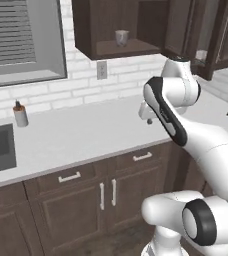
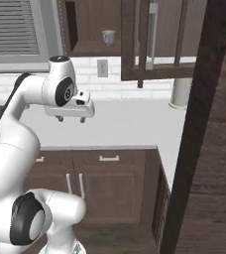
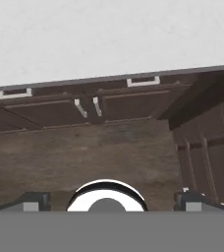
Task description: Gather all objects into one cabinet and sort the glasses and bowls to opposite sides.
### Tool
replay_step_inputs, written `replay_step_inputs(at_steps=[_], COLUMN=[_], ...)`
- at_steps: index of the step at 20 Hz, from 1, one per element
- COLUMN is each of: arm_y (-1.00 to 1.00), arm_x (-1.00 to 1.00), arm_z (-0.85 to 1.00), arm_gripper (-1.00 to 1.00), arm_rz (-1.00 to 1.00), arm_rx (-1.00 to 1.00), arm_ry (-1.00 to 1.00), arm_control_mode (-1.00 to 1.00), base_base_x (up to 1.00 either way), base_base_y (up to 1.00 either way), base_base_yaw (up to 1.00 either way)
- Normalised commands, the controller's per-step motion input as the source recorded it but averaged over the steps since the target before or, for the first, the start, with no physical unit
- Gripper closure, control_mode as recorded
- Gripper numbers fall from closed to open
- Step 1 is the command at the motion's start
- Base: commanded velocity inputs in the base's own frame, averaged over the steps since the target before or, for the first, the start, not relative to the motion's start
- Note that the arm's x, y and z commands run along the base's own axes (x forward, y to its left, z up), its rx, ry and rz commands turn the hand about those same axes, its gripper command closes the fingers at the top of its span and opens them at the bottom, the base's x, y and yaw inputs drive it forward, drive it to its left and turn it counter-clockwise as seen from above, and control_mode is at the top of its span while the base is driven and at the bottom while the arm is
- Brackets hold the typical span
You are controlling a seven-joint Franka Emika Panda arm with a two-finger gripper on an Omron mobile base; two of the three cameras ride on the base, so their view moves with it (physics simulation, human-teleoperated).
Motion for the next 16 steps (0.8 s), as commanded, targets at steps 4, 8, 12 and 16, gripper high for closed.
replay_step_inputs(at_steps=[4, 8, 12, 16], arm_y=[0.00, 0.00, 0.00, 0.00], arm_x=[0.00, 0.00, 0.00, 0.00], arm_z=[0.00, 0.00, 0.00, 0.00], arm_gripper=[-1.00, -1.00, -1.00, -1.00], arm_rz=[0.00, 0.00, 0.00, 0.00], arm_rx=[0.00, 0.00, 0.00, 0.00], arm_ry=[0.00, 0.00, 0.00, 0.00], arm_control_mode=[1.00, 1.00, 1.00, 1.00], base_base_x=[0.34, 0.77, 1.00, 1.00], base_base_y=[0.00, 0.00, 0.00, 0.00], base_base_yaw=[0.07, 0.02, 0.00, 0.00])
